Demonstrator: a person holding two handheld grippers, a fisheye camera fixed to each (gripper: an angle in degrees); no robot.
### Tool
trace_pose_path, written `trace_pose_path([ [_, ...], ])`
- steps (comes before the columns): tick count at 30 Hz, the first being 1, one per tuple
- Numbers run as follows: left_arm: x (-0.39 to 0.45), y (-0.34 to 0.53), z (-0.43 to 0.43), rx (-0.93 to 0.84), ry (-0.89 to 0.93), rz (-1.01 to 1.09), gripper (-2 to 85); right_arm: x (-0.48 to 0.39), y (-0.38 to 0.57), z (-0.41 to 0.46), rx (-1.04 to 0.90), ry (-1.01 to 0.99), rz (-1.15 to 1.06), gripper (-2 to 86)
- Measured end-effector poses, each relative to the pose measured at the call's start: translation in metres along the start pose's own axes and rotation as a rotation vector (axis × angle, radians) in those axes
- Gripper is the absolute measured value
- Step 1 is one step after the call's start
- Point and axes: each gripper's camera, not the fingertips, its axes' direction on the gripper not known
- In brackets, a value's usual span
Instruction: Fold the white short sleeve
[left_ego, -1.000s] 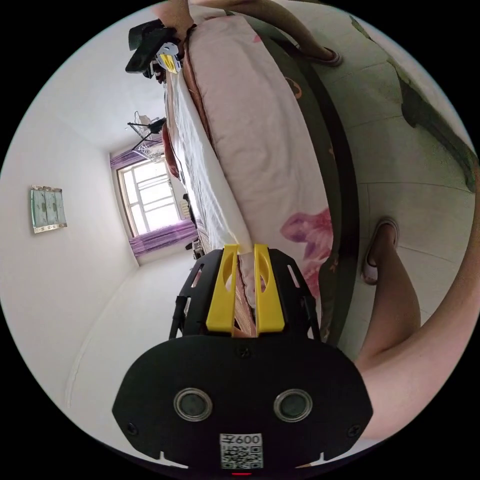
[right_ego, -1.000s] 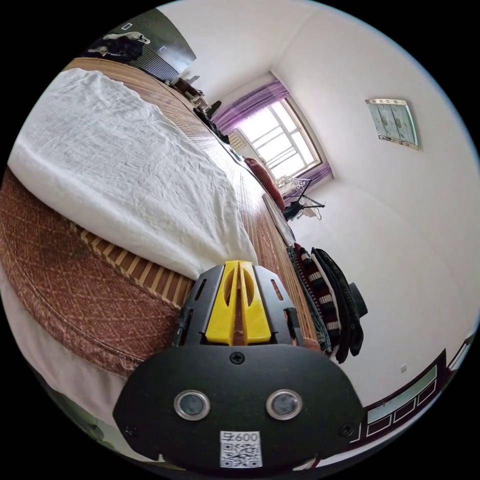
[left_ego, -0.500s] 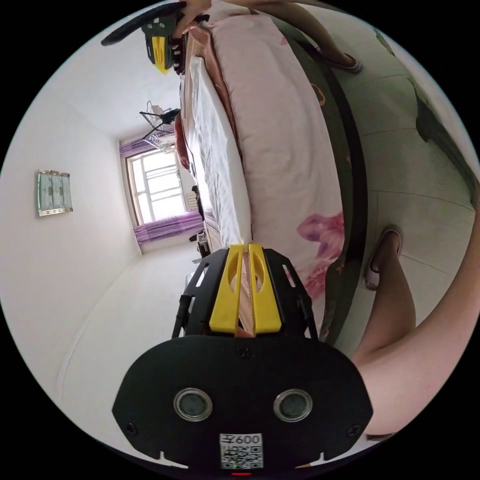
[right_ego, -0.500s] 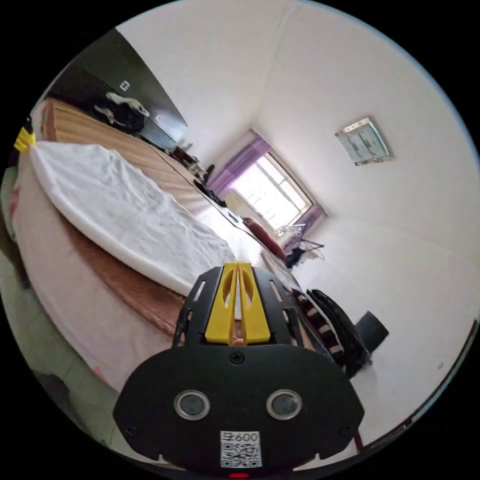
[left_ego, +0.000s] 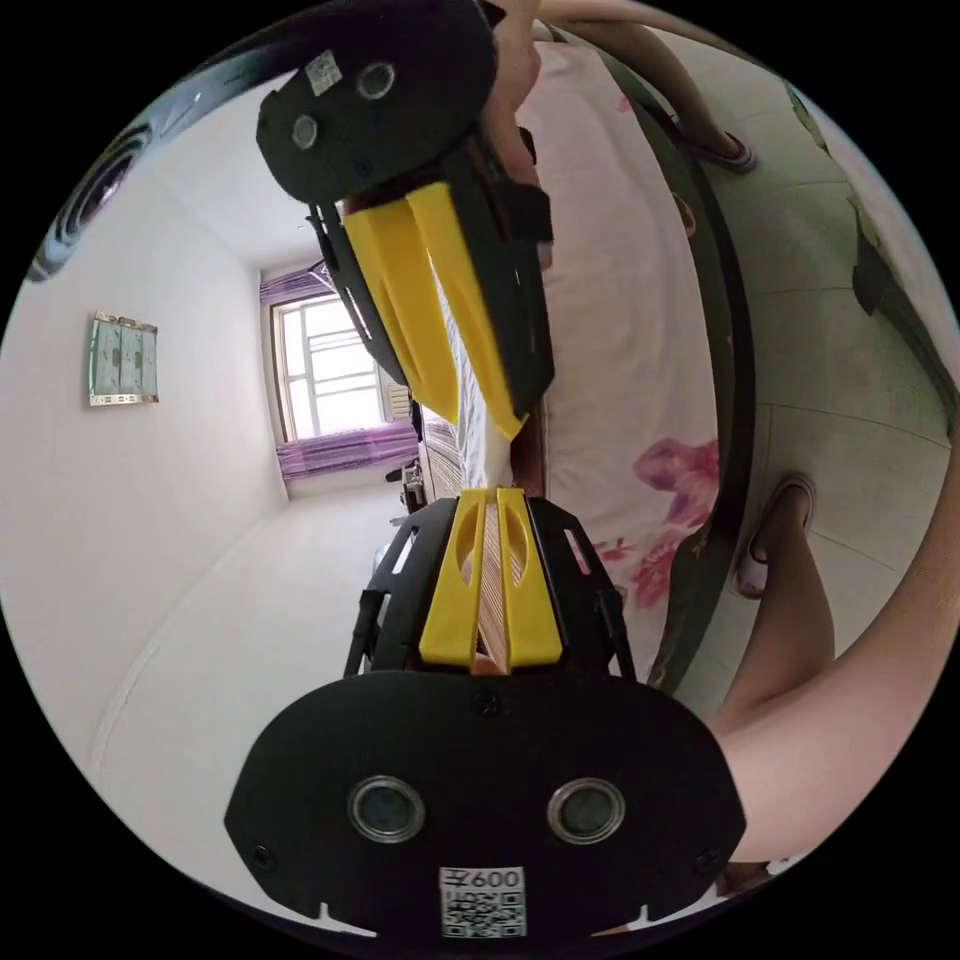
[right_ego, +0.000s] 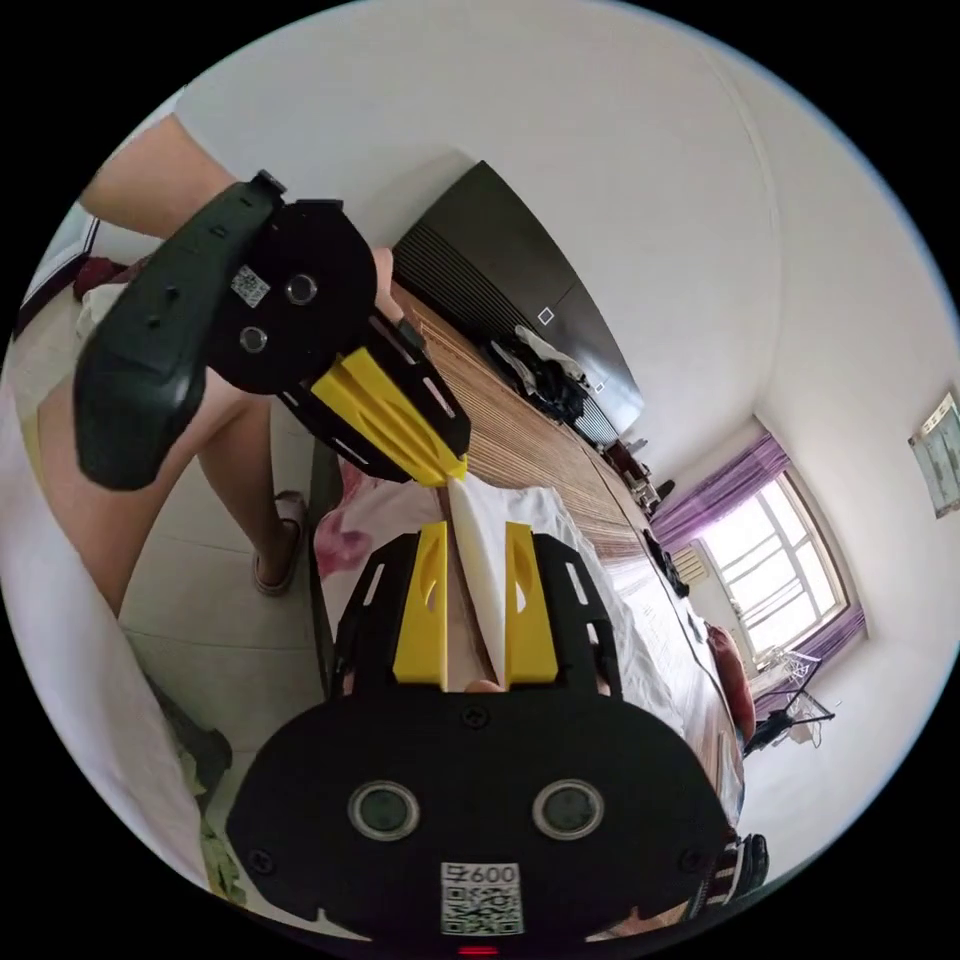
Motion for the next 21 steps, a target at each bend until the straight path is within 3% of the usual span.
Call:
trace_pose_path([
  [8, 0.001, 0.015, 0.017, -0.005, 0.005, -0.058, 3.0, -0.009, -0.012, 0.019, -0.055, 0.077, -0.157, 1.5],
  [21, 0.022, 0.005, 0.043, -0.038, -0.072, -0.008, 10.4, -0.024, -0.04, 0.026, -0.078, 0.079, -0.175, -0.9],
])
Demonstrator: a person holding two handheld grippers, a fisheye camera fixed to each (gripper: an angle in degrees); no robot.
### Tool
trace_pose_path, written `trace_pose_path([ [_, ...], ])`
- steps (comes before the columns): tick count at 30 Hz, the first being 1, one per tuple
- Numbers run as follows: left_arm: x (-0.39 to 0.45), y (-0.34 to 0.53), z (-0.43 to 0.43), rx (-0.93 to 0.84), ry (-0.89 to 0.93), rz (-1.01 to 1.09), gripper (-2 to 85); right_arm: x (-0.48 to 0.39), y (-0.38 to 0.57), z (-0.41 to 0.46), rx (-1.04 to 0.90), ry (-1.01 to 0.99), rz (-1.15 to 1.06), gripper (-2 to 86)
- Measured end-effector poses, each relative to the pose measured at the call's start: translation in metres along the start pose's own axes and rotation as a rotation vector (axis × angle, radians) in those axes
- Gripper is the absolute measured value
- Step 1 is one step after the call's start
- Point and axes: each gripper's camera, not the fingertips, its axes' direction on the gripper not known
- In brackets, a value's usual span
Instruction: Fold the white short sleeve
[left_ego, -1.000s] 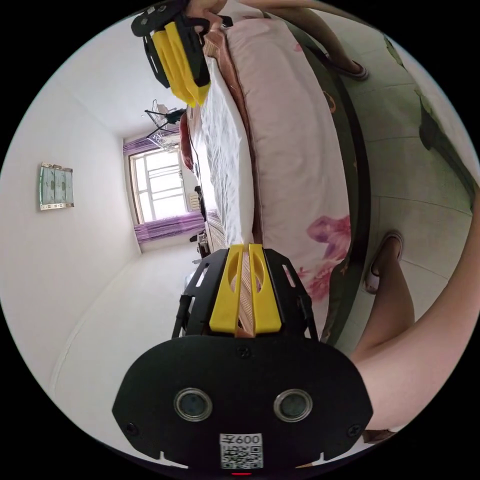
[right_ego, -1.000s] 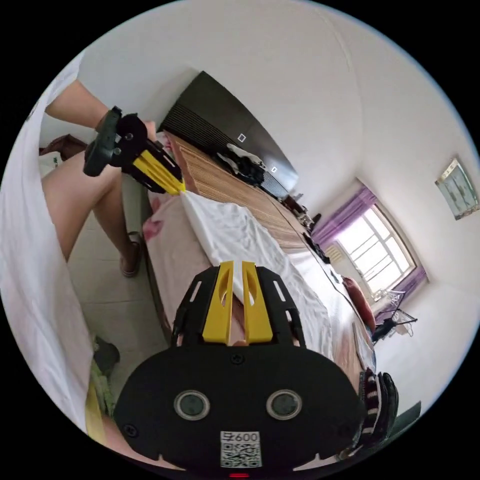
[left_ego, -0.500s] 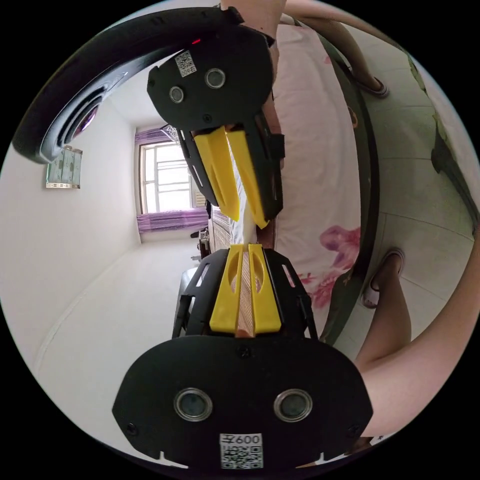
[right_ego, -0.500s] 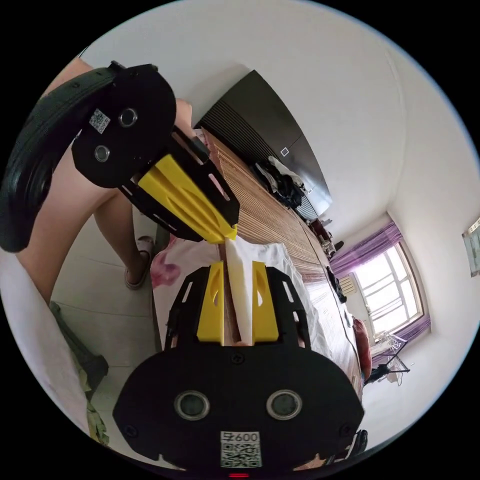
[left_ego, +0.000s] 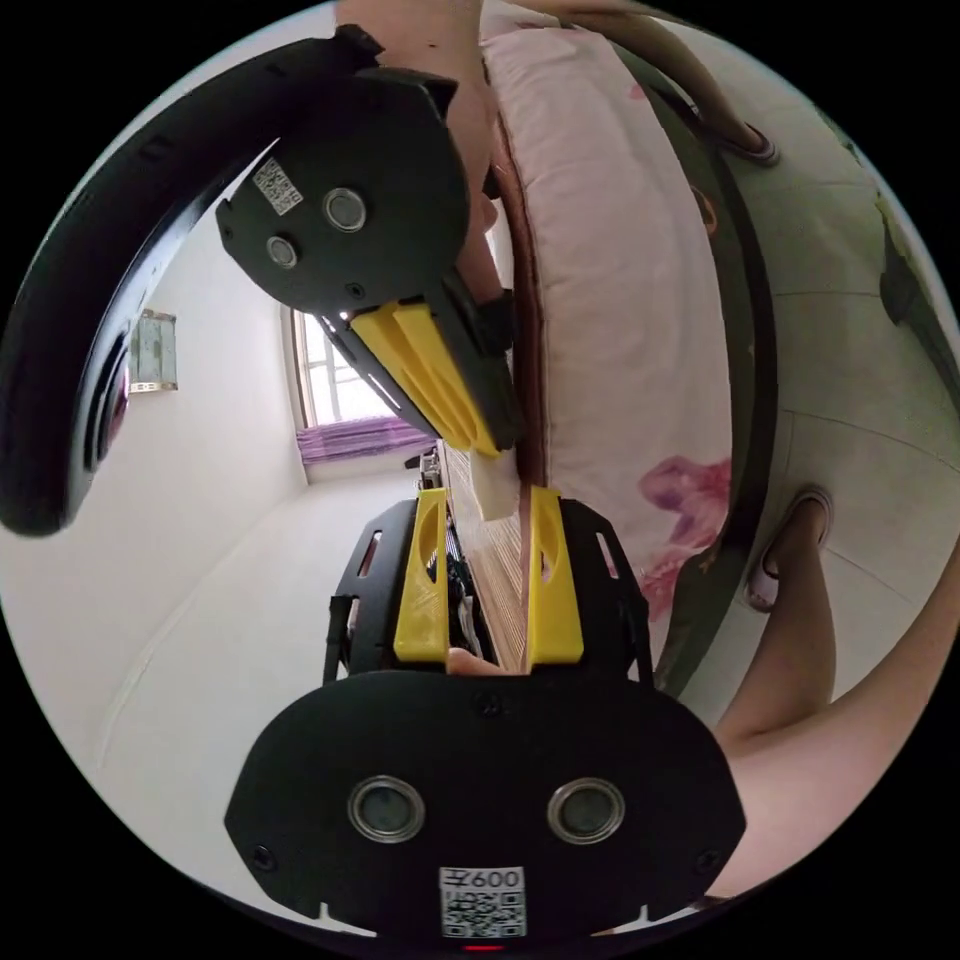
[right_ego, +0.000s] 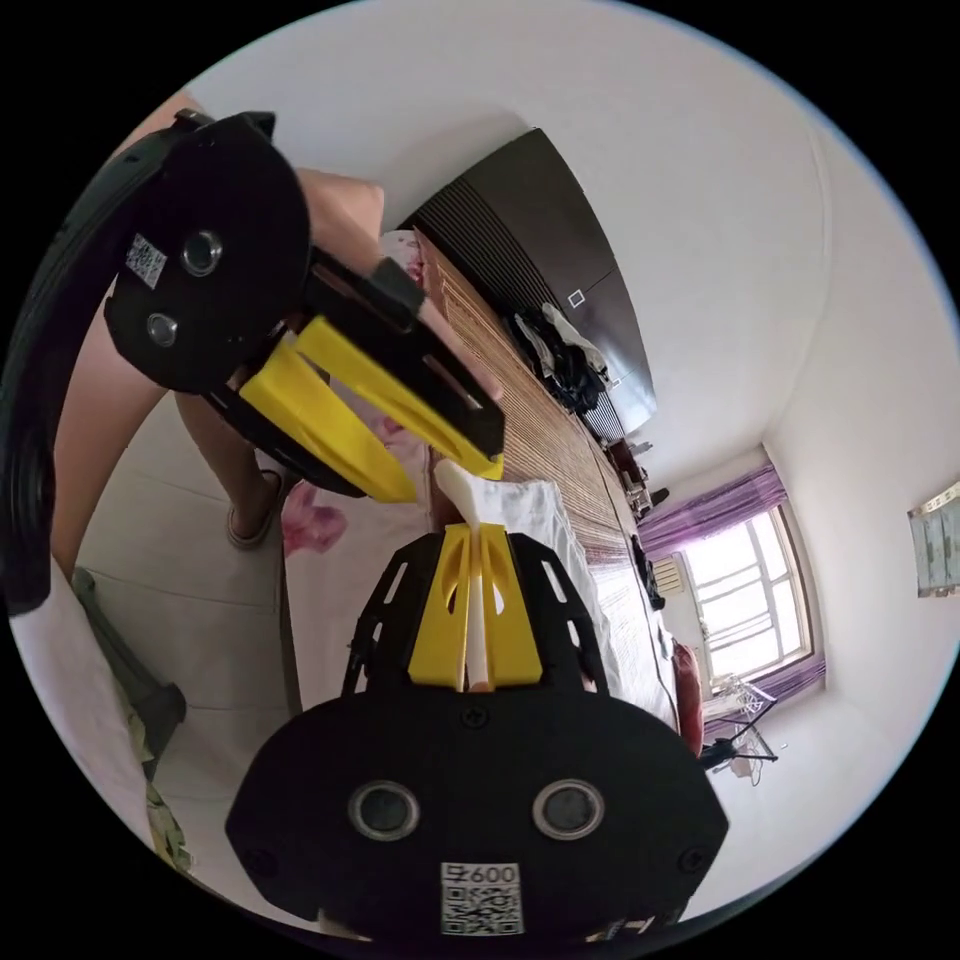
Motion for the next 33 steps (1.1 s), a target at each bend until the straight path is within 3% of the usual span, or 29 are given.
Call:
trace_pose_path([
  [4, -0.005, -0.012, 0.022, 0.001, 0.072, 0.043, 5.9, 0.002, -0.011, 0.0, 0.004, -0.031, 0.066, -0.9],
  [7, -0.001, -0.015, 0.027, -0.016, -0.016, 0.084, 3.5, -0.003, -0.018, 0.001, -0.006, 0.03, 0.062, -0.9],
  [11, -0.008, -0.008, 0.027, -0.006, -0.054, 0.071, 2.5, -0.002, -0.014, 0.028, -0.215, 0.13, 0.088, -0.8],
  [25, -0.018, 0.041, 0.048, -0.031, -0.071, 0.059, 2.5, 0.026, 0.186, 0.005, -0.697, 0.306, -0.053, -0.8],
  [29, -0.014, 0.046, 0.048, -0.032, -0.03, 0.066, 2.5, 0.03, 0.229, -0.013, -0.762, 0.281, 0.005, -0.9],
  [33, -0.012, 0.045, 0.044, -0.03, -0.026, 0.07, 2.5, 0.006, 0.247, -0.037, -0.714, 0.301, -0.138, -0.9],
])
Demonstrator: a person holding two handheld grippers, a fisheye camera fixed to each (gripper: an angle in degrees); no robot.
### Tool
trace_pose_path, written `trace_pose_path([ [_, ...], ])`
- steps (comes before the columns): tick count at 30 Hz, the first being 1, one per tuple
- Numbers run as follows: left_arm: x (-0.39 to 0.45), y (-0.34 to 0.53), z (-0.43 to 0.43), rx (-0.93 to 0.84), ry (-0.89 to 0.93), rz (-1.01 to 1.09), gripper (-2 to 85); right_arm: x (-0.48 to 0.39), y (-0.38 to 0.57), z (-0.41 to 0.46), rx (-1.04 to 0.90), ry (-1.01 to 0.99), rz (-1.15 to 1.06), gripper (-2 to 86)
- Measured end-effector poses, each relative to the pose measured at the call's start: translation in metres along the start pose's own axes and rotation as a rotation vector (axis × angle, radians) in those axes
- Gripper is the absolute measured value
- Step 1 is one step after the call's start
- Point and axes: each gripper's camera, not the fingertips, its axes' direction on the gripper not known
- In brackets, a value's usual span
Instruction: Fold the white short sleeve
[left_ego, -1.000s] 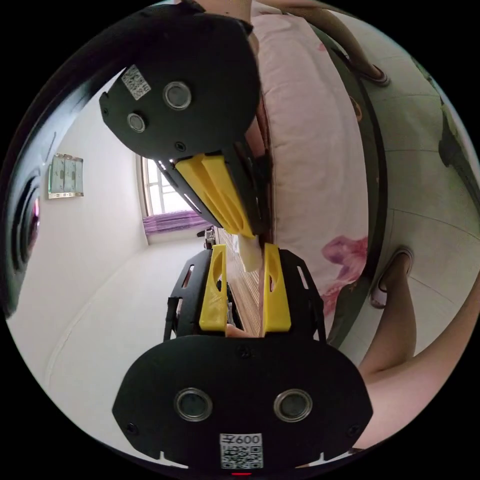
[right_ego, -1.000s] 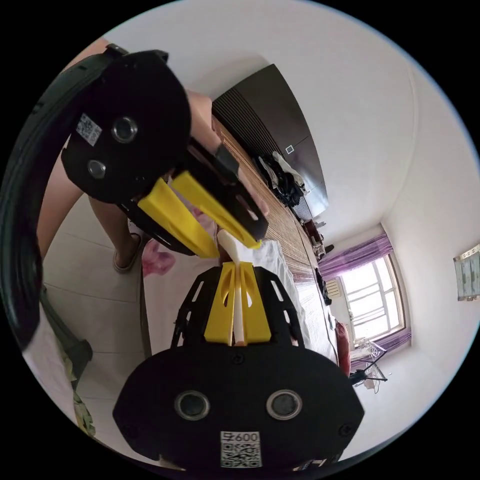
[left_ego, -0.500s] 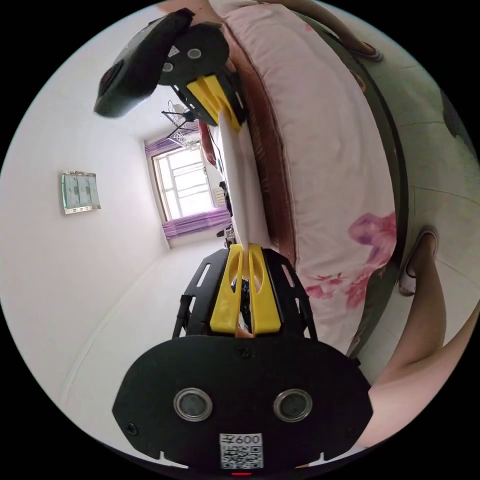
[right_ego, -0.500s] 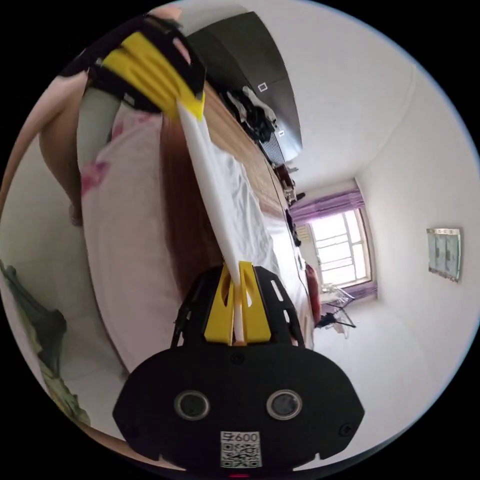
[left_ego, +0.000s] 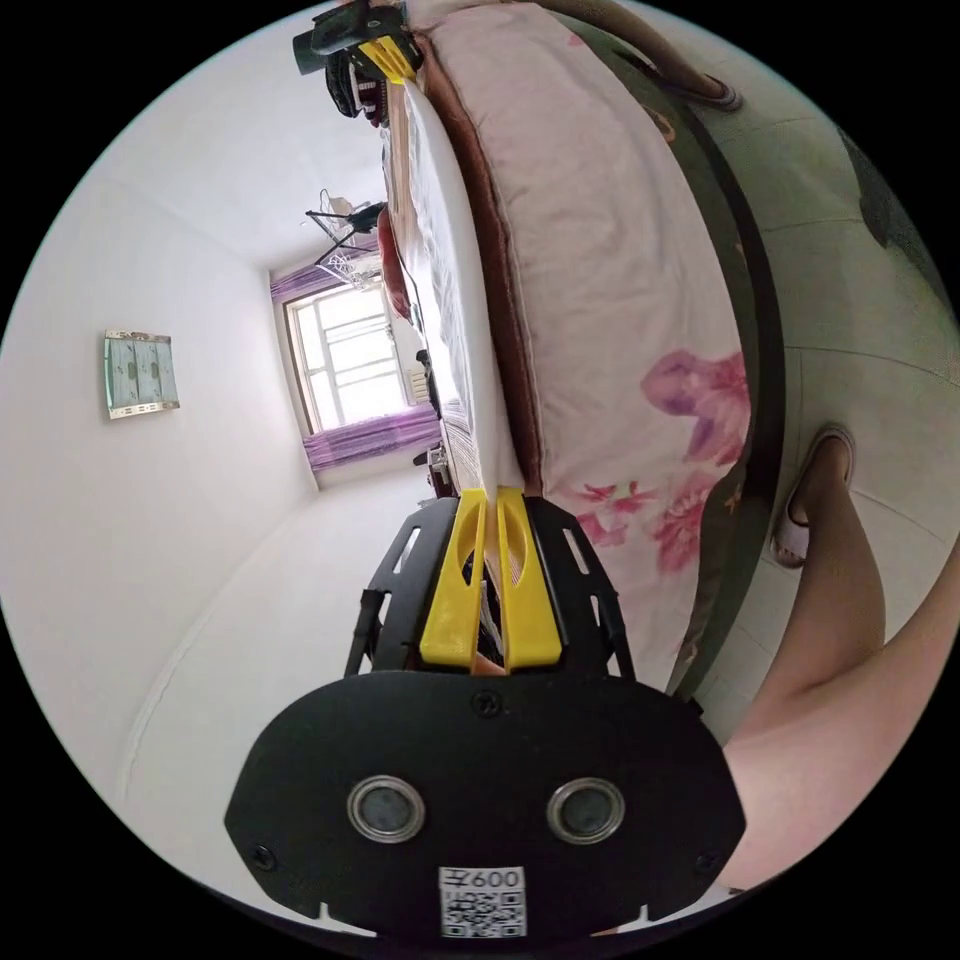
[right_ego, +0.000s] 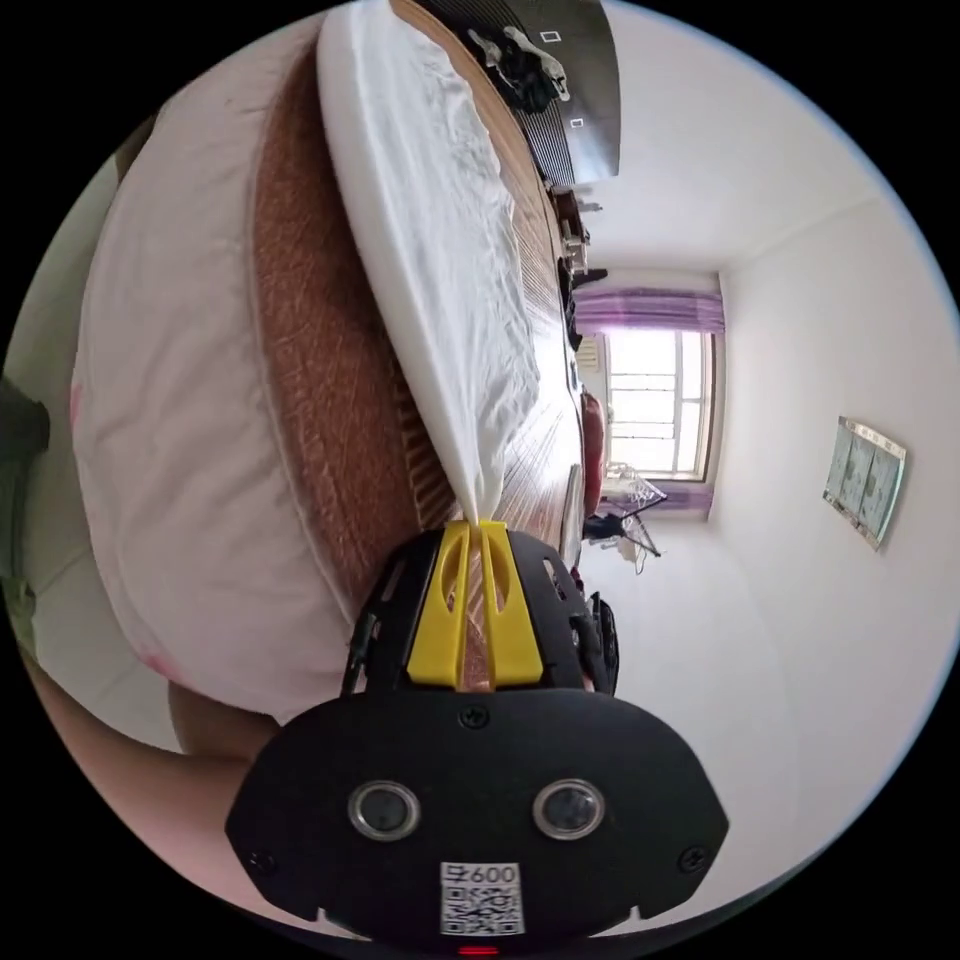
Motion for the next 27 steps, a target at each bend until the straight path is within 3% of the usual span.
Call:
trace_pose_path([
  [3, -0.002, -0.001, -0.002, 0.004, 0.013, -0.01, 2.5, -0.009, 0.017, -0.007, 0.03, 0.051, -0.04, -0.9],
  [6, -0.006, -0.004, -0.002, -0.027, 0.028, -0.008, 2.4, 0.0, 0.045, 0.041, -0.332, 0.149, 0.049, -0.8],
  [8, -0.015, -0.001, -0.001, -0.029, 0.049, -0.049, 2.4, 0.011, 0.081, 0.047, -0.369, 0.098, 0.107, -0.8],
  [11, -0.033, -0.003, -0.002, -0.027, 0.08, -0.08, 2.4, 0.046, 0.115, 0.013, -0.17, -0.041, 0.389, -0.7],
  [13, -0.041, -0.006, -0.001, -0.031, 0.076, -0.071, 2.4, 0.055, 0.104, -0.029, 0.065, -0.128, 0.51, -0.3],
  [16, -0.063, -0.005, -0.002, -0.025, 0.113, -0.129, 2.4, 0.032, 0.043, -0.078, 0.362, -0.336, 0.454, 2.3],
  [19, -0.084, -0.002, -0.001, -0.009, 0.158, -0.181, 2.2, 0.003, -0.026, -0.124, 0.648, -0.421, 0.412, 5.2],
  [24, -0.111, 0.001, -0.007, 0.027, 0.204, -0.241, 2.2, -0.003, -0.129, -0.153, 0.799, -0.615, 0.351, 6.7],
  [27, -0.12, 0.004, -0.009, 0.041, 0.214, -0.262, 2.2, -0.01, -0.162, -0.161, 0.766, -0.48, 0.368, 7.6],
])
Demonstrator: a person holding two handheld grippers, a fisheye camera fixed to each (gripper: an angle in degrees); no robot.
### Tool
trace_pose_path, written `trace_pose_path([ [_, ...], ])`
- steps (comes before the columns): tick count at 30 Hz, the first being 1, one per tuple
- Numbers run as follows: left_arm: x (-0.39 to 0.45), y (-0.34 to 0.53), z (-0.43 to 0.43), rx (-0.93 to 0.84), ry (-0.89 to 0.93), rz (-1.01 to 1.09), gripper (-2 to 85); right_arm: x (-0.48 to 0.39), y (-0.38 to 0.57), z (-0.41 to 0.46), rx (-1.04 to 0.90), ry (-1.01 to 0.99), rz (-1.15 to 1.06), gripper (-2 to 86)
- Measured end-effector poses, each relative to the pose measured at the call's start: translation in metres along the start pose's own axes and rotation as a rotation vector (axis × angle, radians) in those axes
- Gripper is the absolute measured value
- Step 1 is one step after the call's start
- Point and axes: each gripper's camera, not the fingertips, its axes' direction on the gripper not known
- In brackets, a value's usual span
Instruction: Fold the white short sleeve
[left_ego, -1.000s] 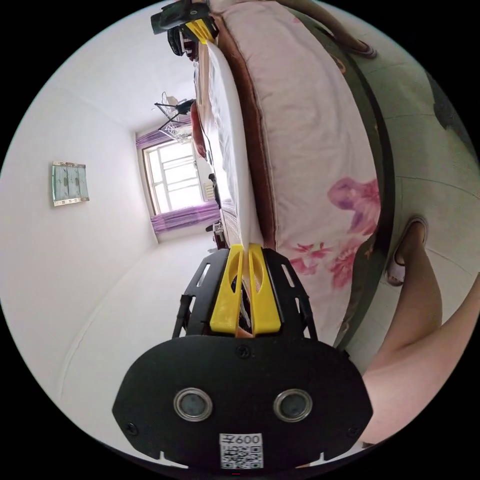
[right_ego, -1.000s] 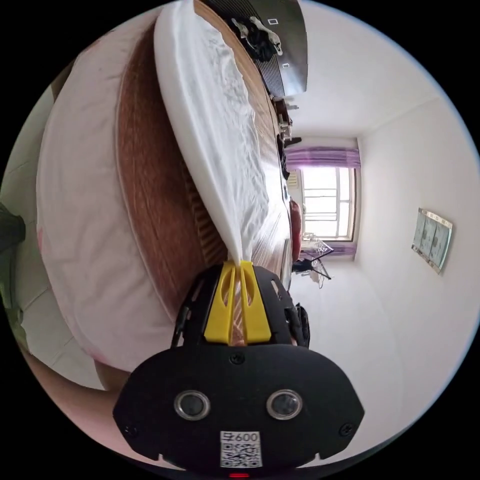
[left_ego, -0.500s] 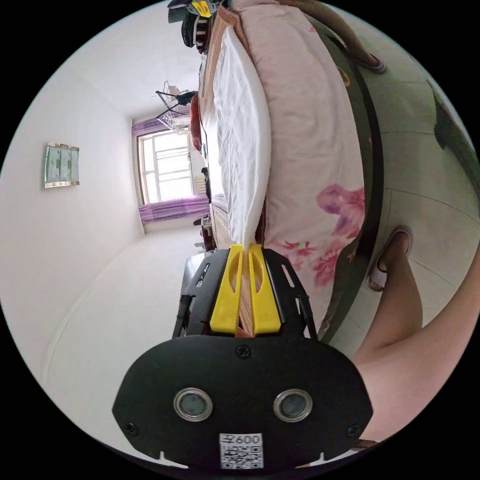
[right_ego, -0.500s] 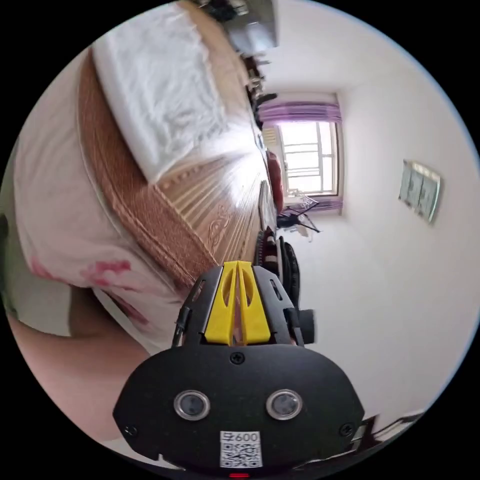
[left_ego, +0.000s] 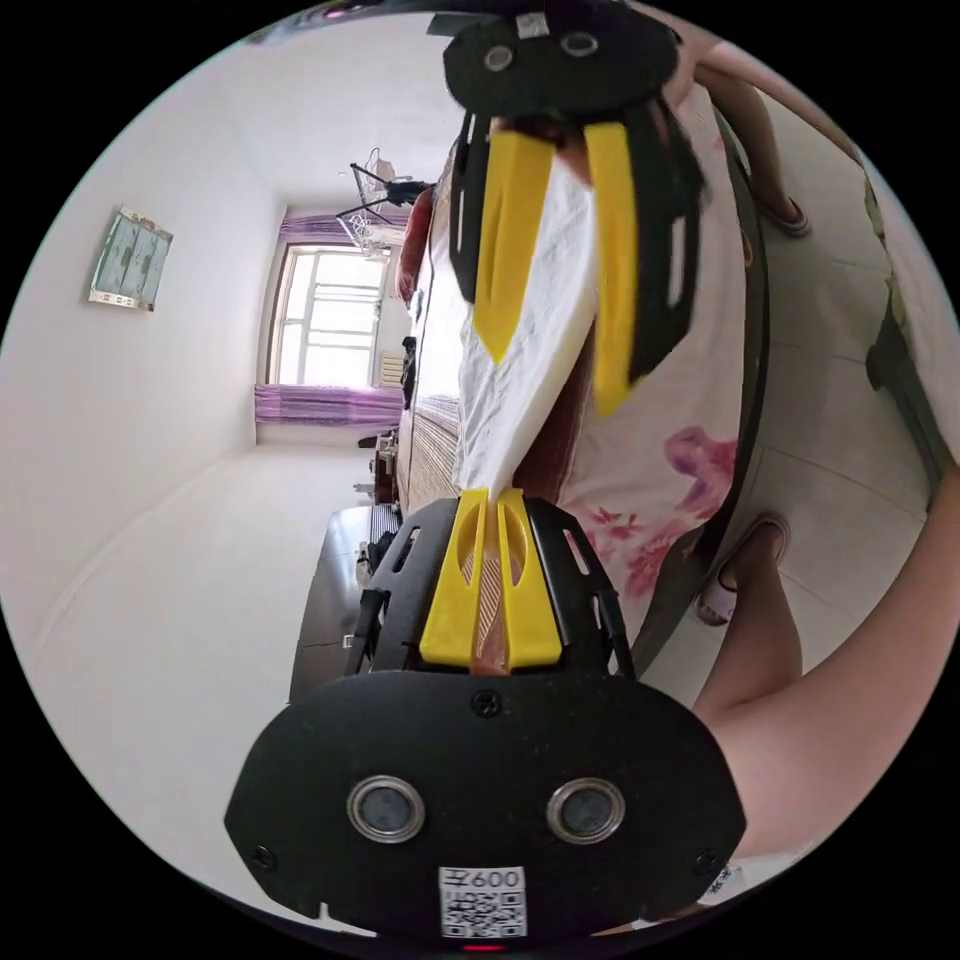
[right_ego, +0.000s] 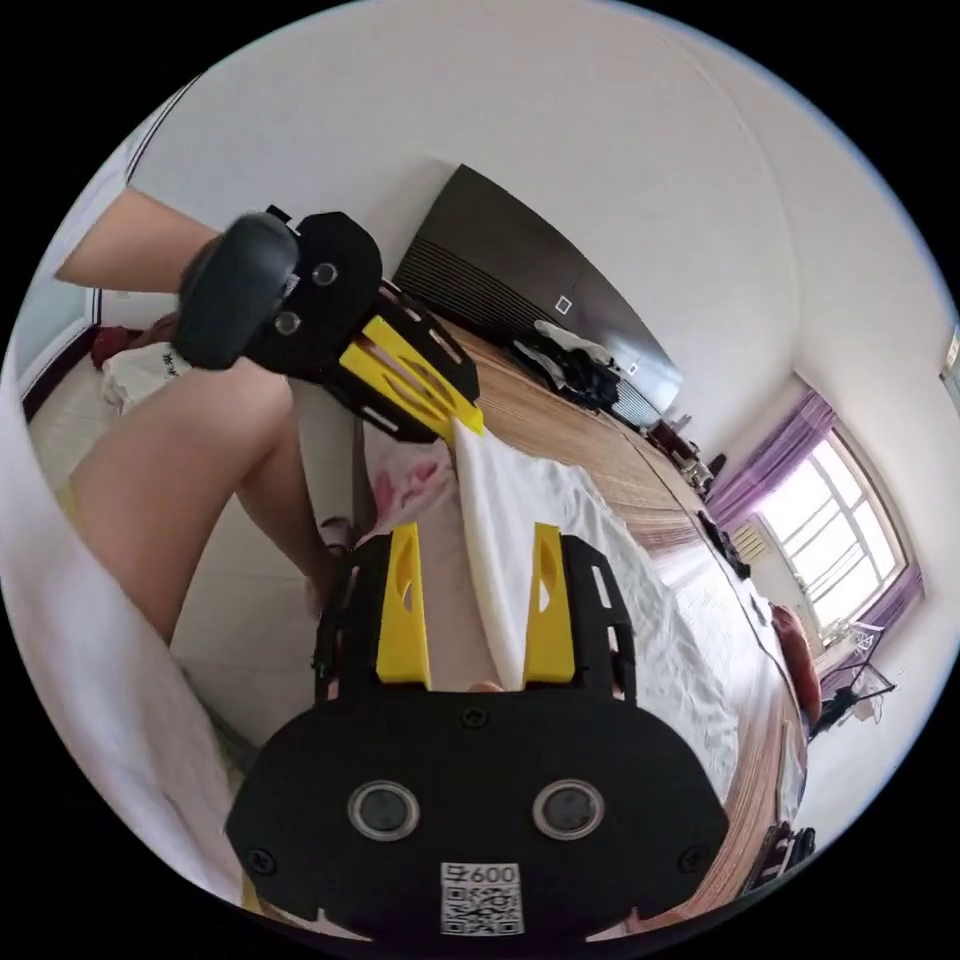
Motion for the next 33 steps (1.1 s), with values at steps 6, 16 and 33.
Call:
trace_pose_path([
  [6, -0.024, -0.006, -0.018, 0.045, -0.043, -0.06, 2.1, 0.006, 0.027, 0.032, -0.295, 0.116, -0.024, 2.7],
  [16, -0.063, -0.002, -0.056, 0.032, -0.12, -0.158, 2.4, 0.1, 0.222, -0.057, -0.683, 0.273, 0.103, -0.7],
  [33, -0.093, -0.039, -0.108, -0.112, -0.074, -0.242, 2.5, 0.067, 0.254, -0.208, -0.597, 0.252, -0.062, -0.8],
])
